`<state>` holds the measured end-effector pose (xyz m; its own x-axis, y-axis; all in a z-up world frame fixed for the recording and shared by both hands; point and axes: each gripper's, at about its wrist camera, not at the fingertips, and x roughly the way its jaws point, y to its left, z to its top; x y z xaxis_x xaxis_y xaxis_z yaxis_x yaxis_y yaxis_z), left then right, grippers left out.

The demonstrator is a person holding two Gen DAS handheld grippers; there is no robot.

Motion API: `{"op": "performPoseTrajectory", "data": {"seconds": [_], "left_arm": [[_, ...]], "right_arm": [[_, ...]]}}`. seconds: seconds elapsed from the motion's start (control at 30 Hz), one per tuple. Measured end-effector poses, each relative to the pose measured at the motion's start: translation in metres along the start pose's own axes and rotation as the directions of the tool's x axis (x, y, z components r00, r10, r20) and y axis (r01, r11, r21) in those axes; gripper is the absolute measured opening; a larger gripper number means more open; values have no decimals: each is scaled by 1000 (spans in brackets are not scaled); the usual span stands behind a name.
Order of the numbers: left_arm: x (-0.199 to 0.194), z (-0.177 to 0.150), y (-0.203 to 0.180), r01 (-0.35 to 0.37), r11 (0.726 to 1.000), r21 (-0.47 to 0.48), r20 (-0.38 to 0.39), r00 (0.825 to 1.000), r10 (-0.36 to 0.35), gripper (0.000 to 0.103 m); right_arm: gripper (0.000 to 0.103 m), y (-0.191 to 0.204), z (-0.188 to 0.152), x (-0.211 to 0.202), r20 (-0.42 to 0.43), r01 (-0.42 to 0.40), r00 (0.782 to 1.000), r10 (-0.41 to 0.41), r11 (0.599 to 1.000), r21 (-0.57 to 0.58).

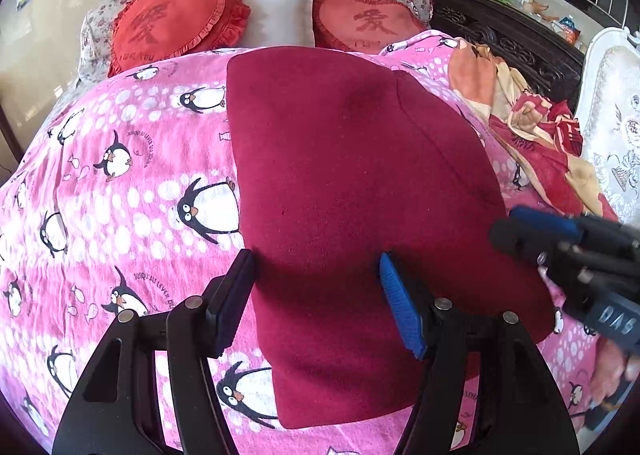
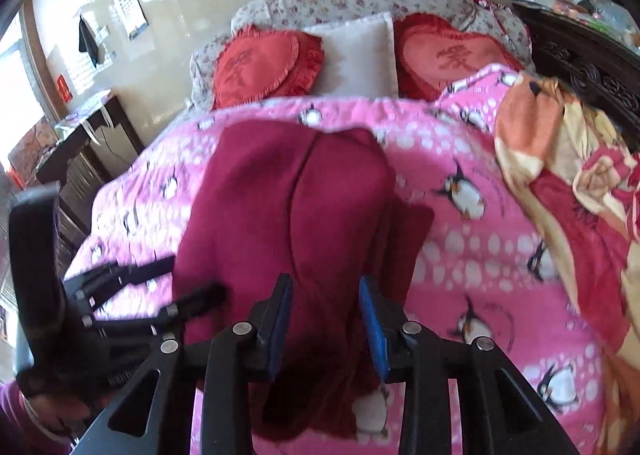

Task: Fold small clothes

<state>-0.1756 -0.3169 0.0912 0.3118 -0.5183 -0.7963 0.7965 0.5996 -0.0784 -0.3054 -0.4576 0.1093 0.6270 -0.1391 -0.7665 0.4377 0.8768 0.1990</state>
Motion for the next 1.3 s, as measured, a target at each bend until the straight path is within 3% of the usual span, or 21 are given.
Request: {"op": "performPoseTrajectory", "data": {"seconds": [0.17,0.27,0.33,0.43,0.67,0.77,0.8,0.9,1.3], "left_arm": [[-1,-3,0,-4,1000,0,-2,1000,4,65],[-1,-3,0,-3,1000,-6,-7,1000,3,65],[-4,-4,1,2,1000,-9,-11,1000,-2,65],[-11,-6,1,11,1000,-6,-9,1000,-11,64],[-19,-12,2,14,1000,3,0,1000,-14,64],[-17,-12,6,21,999,-26,-8,1000,-21,64],[-18,-11,8,24,999,-34,-4,1000,-24,64],[-19,-9,13,22,999,-49,1,1000,-22,65],[-19,-5,17,29,998,-63,5,1000,-28,64]], "right_arm": [[46,-12,-13,0,16,-57,998,56,992,113],[46,-6,-18,4,-10,-103,994,105,989,111],[30,1,-21,2,-6,-82,997,83,995,55],[20,0,-26,-5,10,-94,996,93,994,57],[18,-11,-48,-4,-12,-79,997,80,991,104],[18,-19,-44,-2,2,-114,993,115,979,168],[20,-19,-42,-6,15,-124,992,123,977,174],[45,-15,-36,-19,58,-56,997,48,988,143],[48,-2,-13,-10,55,-26,998,20,992,124]]}}
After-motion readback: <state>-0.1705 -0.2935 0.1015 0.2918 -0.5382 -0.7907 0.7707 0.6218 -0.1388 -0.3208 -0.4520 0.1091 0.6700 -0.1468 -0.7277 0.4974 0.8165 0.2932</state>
